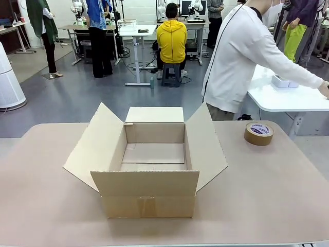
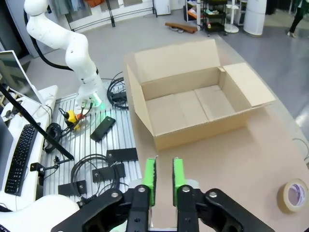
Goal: Wrap the clocks to prevent damage.
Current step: Open the side flaps of the Package Box.
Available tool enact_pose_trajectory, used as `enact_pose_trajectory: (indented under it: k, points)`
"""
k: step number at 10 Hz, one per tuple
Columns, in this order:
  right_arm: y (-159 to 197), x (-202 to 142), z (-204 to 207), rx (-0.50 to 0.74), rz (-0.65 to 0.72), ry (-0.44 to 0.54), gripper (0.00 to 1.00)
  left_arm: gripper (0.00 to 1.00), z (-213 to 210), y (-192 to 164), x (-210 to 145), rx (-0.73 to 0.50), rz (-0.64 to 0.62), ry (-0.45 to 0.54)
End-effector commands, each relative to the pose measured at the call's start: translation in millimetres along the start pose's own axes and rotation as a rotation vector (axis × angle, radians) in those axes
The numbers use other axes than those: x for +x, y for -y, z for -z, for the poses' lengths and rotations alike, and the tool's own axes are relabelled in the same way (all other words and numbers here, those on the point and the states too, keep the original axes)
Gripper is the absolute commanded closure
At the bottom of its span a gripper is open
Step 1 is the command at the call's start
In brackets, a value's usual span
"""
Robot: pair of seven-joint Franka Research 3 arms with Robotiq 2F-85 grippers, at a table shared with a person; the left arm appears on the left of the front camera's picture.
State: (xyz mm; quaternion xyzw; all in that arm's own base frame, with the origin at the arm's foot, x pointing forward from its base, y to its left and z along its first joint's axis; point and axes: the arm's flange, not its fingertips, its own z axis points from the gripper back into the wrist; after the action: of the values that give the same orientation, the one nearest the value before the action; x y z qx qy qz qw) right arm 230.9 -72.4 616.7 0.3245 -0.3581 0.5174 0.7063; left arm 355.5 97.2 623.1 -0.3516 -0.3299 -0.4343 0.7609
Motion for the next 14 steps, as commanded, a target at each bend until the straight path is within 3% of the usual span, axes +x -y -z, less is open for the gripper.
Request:
enact_pose_trajectory:
  k: [1, 7, 11, 14]
  points:
    - [-2, 1, -2, 0.007, 0.021, -0.020, 1.00, 1.00, -9, -4, -4, -0.010, 0.029, -0.036]
    - [-3, 1, -8, 0.004, 0.056, -0.029, 1.00, 1.00, -12, 1, 0, 0.015, 0.067, -0.102]
    - [-31, 85, 70, -0.092, 0.341, -0.100, 1.00, 1.00, 34, 48, 82, 0.194, -0.037, -0.347]
    - [-21, 144, 140, -0.094, 0.641, -0.192, 1.00, 1.00, 104, 65, 131, 0.259, -0.188, -0.634]
